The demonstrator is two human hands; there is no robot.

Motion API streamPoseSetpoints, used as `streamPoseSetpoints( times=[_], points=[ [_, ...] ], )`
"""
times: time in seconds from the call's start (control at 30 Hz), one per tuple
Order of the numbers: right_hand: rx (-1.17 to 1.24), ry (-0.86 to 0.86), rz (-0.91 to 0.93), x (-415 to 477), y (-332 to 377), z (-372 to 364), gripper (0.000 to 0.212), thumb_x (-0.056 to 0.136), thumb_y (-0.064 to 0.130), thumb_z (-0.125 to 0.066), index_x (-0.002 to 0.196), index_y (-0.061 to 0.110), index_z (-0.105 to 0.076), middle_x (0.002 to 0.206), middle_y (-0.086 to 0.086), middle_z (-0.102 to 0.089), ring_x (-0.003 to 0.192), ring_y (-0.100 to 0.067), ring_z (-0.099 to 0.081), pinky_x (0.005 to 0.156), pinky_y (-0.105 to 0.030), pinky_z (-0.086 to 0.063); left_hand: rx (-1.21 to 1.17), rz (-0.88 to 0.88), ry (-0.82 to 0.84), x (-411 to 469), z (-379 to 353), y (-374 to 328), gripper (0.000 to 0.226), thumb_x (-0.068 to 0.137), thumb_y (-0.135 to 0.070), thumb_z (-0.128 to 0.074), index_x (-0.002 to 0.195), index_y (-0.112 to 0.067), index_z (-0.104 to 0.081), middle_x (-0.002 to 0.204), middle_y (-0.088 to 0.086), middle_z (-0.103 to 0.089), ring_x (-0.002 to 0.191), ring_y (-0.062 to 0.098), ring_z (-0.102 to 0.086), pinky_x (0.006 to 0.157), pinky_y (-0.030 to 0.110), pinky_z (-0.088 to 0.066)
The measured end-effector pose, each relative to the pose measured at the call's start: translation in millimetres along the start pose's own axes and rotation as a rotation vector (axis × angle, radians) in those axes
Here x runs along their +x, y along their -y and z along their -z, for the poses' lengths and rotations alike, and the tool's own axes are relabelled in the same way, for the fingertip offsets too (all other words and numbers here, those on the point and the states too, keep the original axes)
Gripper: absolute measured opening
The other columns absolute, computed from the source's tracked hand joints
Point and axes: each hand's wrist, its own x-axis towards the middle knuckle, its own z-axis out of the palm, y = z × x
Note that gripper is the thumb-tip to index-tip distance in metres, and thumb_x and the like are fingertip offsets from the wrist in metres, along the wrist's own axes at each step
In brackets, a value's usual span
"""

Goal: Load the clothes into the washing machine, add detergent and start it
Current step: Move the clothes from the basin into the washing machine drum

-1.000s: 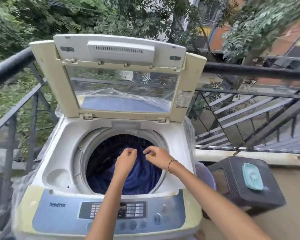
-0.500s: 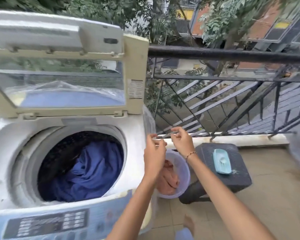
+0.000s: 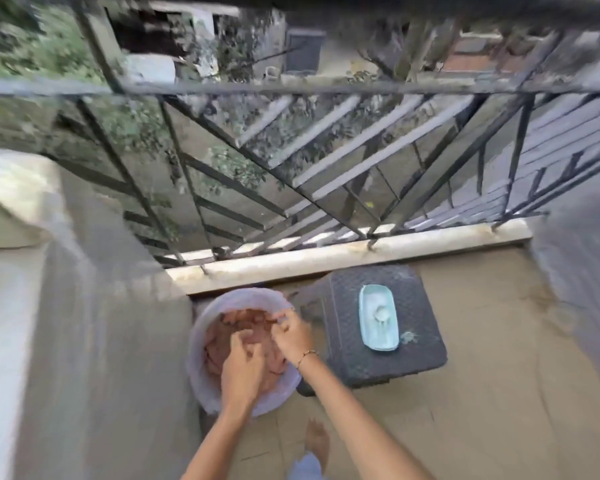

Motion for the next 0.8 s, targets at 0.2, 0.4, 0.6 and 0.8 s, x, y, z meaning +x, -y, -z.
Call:
streamPoseSetpoints(
  times=[0.2,0.4,0.6,0.8],
  points=[
    [-0.066,0.105,-0.114,62.0,-91.4,-43.7,0.021,0.087,0.01,-0.051,0.104,0.011,-0.063,0.066,0.005,-0.053,0.092,-0.028,-0.063,0.076,-0.029,-0.044,0.193,0.203,0.072,69.8,-60.4,97.8,0.035,0.093,-0.011,-0.052,0.126,0.0,-0.048,0.12,0.027,-0.062,0.111,0.04,-0.058,0.092,0.04,-0.043],
    [-0.115,0.187,-0.207,115.3,-160.5,-102.5,0.021,0.087,0.013,-0.052,0.104,0.012,-0.065,0.104,-0.013,-0.067,0.106,-0.03,-0.06,0.091,-0.031,-0.045,0.266,0.255,0.075,131.1,-80.5,174.6,0.026,0.092,-0.01,-0.054,0.114,0.002,-0.048,0.117,0.028,-0.06,0.109,0.04,-0.057,0.09,0.041,-0.041],
    [-0.188,0.288,-0.265,160.8,-205.3,-154.5,0.027,0.087,0.009,-0.052,0.112,0.007,-0.06,0.12,-0.017,-0.062,0.119,-0.032,-0.051,0.108,-0.04,-0.036,0.375,0.231,0.126,194.0,-89.3,216.7,0.045,0.087,-0.007,-0.058,0.127,0.006,-0.043,0.132,0.029,-0.046,0.12,0.041,-0.048,0.101,0.045,-0.04],
    [-0.428,0.382,-0.288,200.1,-238.8,-194.6,0.046,0.087,0.023,-0.056,0.13,0.01,-0.048,0.138,-0.017,-0.043,0.132,-0.035,-0.036,0.113,-0.04,-0.029,0.388,0.371,0.064,251.1,-108.5,264.6,0.104,0.079,-0.006,-0.068,0.153,-0.011,0.004,0.159,0.015,0.003,0.137,0.036,-0.032,0.11,0.037,-0.036]
  ],
)
